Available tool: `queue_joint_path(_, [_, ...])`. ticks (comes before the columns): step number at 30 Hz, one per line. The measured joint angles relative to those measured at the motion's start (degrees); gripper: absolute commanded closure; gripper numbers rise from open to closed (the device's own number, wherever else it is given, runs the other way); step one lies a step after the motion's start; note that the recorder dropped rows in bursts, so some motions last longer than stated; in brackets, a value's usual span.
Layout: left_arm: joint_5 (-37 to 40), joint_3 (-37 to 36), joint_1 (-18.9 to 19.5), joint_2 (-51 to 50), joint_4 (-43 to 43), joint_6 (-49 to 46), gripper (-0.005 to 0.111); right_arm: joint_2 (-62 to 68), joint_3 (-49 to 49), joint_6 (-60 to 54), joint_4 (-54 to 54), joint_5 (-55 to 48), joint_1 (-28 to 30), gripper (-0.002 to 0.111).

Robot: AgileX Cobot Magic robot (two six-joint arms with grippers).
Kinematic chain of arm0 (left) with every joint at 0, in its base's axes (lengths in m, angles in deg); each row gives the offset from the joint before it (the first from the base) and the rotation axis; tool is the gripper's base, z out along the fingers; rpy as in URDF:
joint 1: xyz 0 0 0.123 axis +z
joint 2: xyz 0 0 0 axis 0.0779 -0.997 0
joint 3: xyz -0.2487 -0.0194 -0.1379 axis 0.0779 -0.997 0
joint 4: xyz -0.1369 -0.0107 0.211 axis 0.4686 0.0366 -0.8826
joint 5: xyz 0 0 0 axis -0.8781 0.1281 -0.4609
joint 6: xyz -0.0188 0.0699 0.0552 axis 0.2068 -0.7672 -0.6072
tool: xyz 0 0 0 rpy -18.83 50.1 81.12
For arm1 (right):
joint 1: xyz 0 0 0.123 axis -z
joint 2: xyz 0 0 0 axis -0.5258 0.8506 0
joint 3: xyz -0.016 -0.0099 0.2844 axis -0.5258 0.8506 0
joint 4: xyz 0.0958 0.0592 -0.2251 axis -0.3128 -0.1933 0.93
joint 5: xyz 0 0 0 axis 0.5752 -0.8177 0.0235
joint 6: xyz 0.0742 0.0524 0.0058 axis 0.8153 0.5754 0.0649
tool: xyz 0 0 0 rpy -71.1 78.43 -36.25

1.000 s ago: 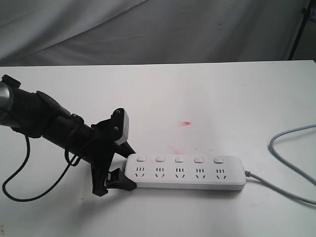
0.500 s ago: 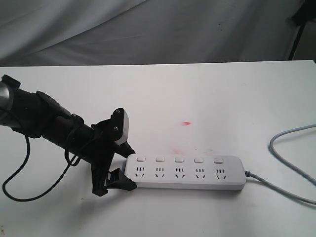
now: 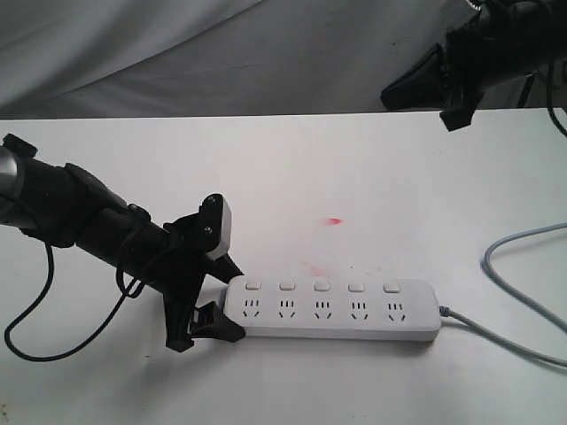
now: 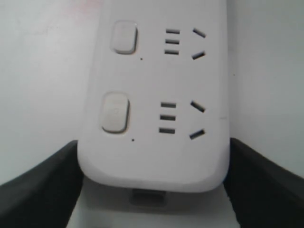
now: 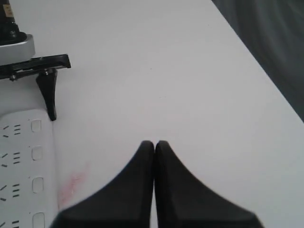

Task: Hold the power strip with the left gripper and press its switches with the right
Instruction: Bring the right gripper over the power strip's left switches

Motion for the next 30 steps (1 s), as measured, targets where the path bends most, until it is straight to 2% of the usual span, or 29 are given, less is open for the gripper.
queue_joint_path(1, [0.0,0.0,0.0,0.0,0.0,0.0,0.107,1.1,0.0,-0.33,0.0,-0.1,-0.9,0.092])
queue_joint_path(2, [0.0,0.0,0.0,0.0,0.0,0.0,0.107,1.42,0.0,-0.33,0.0,-0.1,-1.62,0.076])
queue_joint_path(3, [0.0,0.0,0.0,0.0,0.0,0.0,0.107,2.17,0.0,-0.56,-0.09,0.71,-3.53,0.067])
queue_joint_path(4, [0.0,0.0,0.0,0.0,0.0,0.0,0.107,2.34,0.0,-0.56,-0.09,1.35,-4.59,0.052])
queue_joint_path(6, [0.0,0.0,0.0,0.0,0.0,0.0,0.107,3.01,0.0,-0.56,0.01,3.9,-7.76,0.043])
queue_joint_path(10, [0.0,0.0,0.0,0.0,0.0,0.0,0.107,5.07,0.0,-2.35,1.38,6.05,-13.49,0.042])
queue_joint_path(14, [0.0,0.0,0.0,0.0,0.0,0.0,0.107,6.83,0.0,-2.64,1.85,7.86,-16.06,0.042])
queue_joint_path(21, [0.0,0.0,0.0,0.0,0.0,0.0,0.107,6.83,0.0,-2.46,0.37,7.99,-16.25,0.042])
queue_joint_path(25, [0.0,0.0,0.0,0.0,0.0,0.0,0.107,7.35,0.0,1.7,-0.68,7.99,-16.25,0.042])
queue_joint_path(30, [0.0,0.0,0.0,0.0,0.0,0.0,0.107,10.33,0.0,-1.07,-0.2,6.06,-16.25,0.042])
